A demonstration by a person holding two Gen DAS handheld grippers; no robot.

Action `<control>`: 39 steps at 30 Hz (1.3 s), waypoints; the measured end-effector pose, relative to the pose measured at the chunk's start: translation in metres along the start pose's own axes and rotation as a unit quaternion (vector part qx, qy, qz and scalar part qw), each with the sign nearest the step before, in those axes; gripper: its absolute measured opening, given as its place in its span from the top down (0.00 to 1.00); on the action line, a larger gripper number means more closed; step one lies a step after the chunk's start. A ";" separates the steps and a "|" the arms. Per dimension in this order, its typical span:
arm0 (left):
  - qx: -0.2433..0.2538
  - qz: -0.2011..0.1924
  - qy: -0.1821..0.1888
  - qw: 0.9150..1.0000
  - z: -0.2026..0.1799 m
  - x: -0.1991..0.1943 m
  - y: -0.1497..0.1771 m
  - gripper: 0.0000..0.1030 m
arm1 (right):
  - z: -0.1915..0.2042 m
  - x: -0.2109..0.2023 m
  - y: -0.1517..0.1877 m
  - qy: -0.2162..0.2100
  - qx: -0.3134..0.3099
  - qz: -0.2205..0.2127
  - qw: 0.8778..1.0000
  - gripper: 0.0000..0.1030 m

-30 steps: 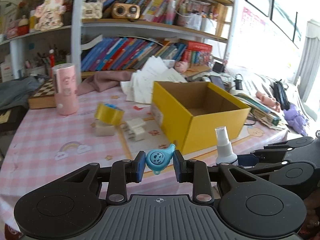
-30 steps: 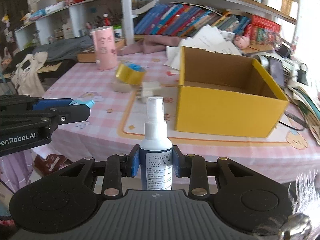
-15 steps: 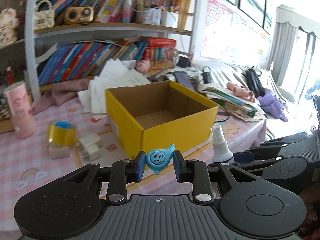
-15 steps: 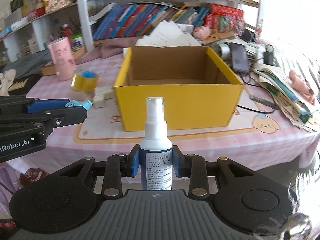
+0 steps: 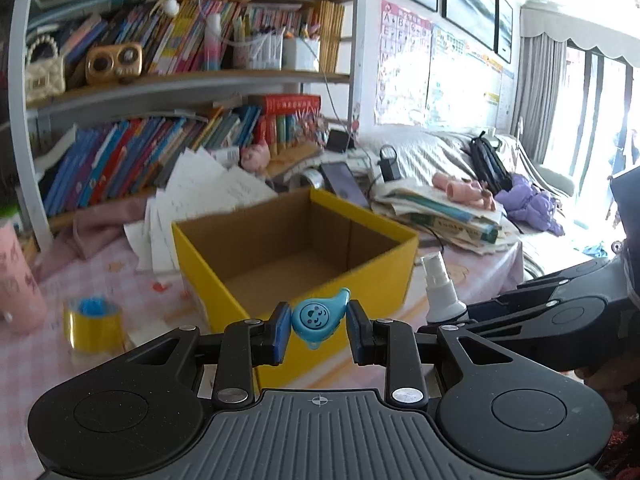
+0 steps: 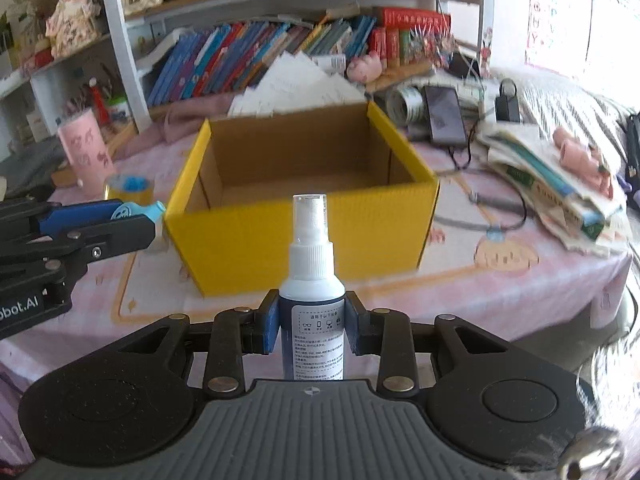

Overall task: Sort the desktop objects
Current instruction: 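Lift the spray bottle and whistle and carry both over the yellow box, then lower the spray bottle into the box and open the right gripper while the left gripper releases the whistle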

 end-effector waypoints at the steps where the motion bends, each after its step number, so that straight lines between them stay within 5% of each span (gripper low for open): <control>1: 0.002 -0.005 -0.001 1.000 0.001 0.004 -0.005 0.73 | -0.001 0.002 -0.008 -0.001 -0.002 -0.008 1.000 0.70; 10: 0.015 -0.034 -0.003 0.999 0.008 0.048 -0.040 0.73 | -0.019 0.021 -0.078 -0.010 -0.016 -0.075 0.997 0.70; 17: 0.020 -0.030 -0.037 0.999 0.022 0.071 -0.049 0.73 | -0.029 0.058 -0.102 -0.033 -0.030 -0.073 0.996 0.70; 24: -0.003 0.007 -0.069 0.998 0.039 0.100 -0.040 0.73 | -0.022 0.116 -0.094 -0.075 -0.076 -0.028 0.994 0.70; 39: 0.006 0.118 -0.054 0.991 0.031 0.170 0.003 0.72 | -0.026 0.179 -0.040 -0.122 -0.125 0.110 0.978 0.70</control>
Point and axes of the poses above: each gripper's, at about its wrist camera, not at the fingertips, and x roughly the way its jaws point, z to its left, y to its underside, the point moved 9 cm from there along x, roughly the way its jaws point, and after that the axes turned 10 degrees about -z, right-handed, at the moved point
